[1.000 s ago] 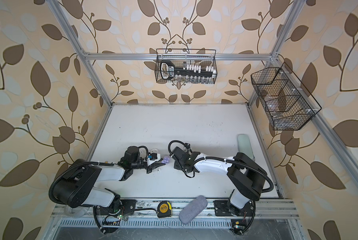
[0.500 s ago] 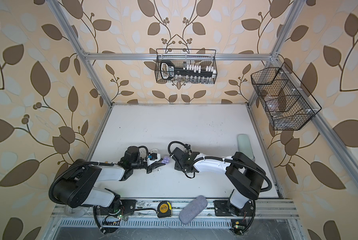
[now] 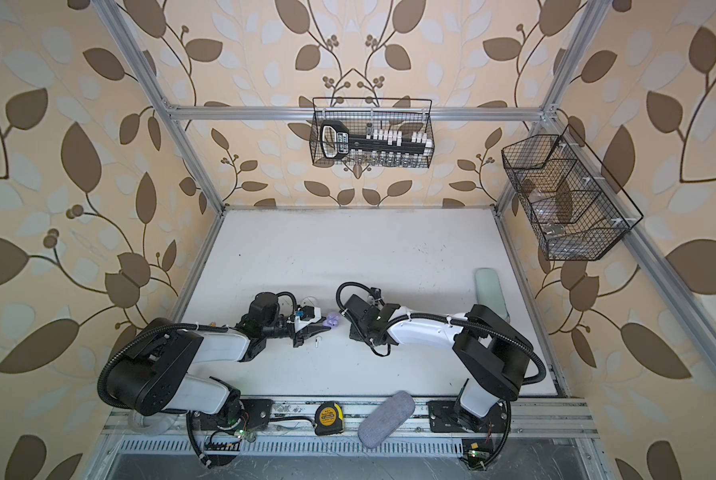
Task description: Insert the wireless bluetooth earbuds into the charging case
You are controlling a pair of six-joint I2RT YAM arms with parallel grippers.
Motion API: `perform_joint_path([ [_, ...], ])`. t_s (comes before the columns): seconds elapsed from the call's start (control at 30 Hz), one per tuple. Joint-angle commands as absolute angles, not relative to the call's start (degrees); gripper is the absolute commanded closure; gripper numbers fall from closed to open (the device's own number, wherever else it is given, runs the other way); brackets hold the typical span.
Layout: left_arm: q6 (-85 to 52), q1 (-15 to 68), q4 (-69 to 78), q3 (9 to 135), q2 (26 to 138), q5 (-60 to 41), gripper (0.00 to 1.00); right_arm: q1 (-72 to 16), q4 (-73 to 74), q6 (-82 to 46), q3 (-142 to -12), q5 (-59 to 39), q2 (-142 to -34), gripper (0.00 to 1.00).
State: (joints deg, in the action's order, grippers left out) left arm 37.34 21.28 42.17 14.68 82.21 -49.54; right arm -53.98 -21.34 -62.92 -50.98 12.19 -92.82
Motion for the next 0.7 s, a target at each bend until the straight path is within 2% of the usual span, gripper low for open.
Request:
perform_joint_path([
  [0.0, 37.45, 20.57, 43.42, 15.91, 81.30, -51.24, 1.00, -53.67, -23.01, -62.92, -49.47, 14.15, -90.49, 0.70],
  [0.23, 37.44, 20.57, 43.24, 15.99, 81.30, -51.24, 1.00, -53.04, -23.11, -62.47, -47.99, 13.45, -90.60, 0.77],
  [0.67, 37.37, 20.57, 43.04, 16.11, 81.30, -51.20, 1.00, -53.42, -21.18, -62.05, -48.78, 12.03, -93.94, 0.76],
])
